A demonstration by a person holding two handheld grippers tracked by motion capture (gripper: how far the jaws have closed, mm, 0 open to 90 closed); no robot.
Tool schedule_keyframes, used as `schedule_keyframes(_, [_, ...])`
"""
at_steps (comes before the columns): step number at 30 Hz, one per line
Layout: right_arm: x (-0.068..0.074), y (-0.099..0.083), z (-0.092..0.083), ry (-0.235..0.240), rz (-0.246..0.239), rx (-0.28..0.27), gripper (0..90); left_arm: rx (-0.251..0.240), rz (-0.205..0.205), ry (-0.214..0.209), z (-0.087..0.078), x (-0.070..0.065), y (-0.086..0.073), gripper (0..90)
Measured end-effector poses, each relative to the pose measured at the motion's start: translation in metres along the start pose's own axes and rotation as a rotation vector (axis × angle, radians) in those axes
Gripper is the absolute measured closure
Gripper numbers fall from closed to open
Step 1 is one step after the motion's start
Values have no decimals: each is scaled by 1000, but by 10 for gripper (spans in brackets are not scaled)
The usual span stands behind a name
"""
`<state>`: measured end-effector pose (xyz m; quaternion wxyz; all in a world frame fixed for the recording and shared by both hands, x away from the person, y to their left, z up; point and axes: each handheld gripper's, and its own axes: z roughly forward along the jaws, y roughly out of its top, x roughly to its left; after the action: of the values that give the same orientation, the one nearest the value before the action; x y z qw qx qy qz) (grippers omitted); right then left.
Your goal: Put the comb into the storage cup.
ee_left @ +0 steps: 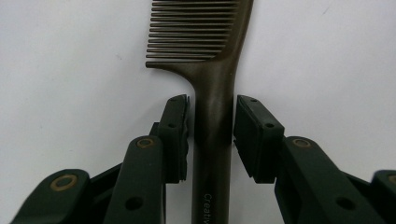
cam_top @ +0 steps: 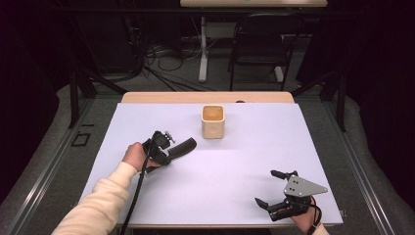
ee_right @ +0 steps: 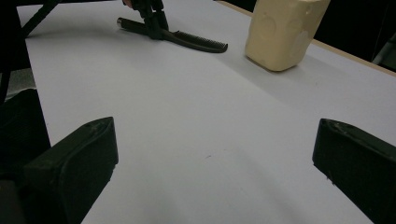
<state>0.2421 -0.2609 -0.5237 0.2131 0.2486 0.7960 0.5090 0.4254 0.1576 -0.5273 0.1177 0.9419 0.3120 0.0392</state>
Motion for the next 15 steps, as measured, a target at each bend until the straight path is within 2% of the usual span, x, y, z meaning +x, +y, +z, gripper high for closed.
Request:
schedule_keyframes(5, [0,0,1,4,-1,7,0,10,2,-10,0,0,1,715])
schedule_keyframes(12, [0,0,1,6,5,11,0,17,-1,-13,-1,0,1,723])
schedule_keyframes(15, [0,0,1,4,0,10,0,0,-4,-17,-4,-1,-1,724])
